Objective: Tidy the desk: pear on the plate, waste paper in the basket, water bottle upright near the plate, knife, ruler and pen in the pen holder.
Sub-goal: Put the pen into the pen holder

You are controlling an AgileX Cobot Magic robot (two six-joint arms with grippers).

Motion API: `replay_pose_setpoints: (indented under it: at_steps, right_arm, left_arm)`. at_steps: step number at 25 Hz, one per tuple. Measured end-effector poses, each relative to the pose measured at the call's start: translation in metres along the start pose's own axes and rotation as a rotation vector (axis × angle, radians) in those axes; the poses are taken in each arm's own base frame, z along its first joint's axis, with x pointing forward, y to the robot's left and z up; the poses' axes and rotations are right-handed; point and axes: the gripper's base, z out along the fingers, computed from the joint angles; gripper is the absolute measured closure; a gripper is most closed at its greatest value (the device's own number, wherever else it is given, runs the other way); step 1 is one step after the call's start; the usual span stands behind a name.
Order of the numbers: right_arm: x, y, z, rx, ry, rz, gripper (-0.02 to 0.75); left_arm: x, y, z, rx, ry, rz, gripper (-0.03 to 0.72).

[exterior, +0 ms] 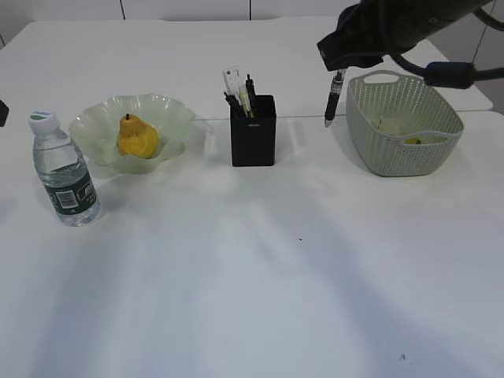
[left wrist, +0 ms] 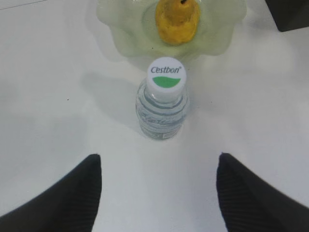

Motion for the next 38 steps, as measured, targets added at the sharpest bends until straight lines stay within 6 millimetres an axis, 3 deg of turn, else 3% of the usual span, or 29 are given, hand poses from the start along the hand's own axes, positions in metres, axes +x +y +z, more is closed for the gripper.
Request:
replay_pose_setpoints:
  at_steps: [23,38]
  right_arm:
    - [-0.051,-0.017,0.060,0.016,-0.184,0.050,0.587]
    - [-0.069,-0.026,0.112,0.019,-0.248,0.082,0.587]
  left_arm:
    - [-0.003,0.000,0.000,-0.005,-0.030,0.000,0.162]
    - [-0.003,0.000,0.000,-0.005,-0.030,0.000,0.162]
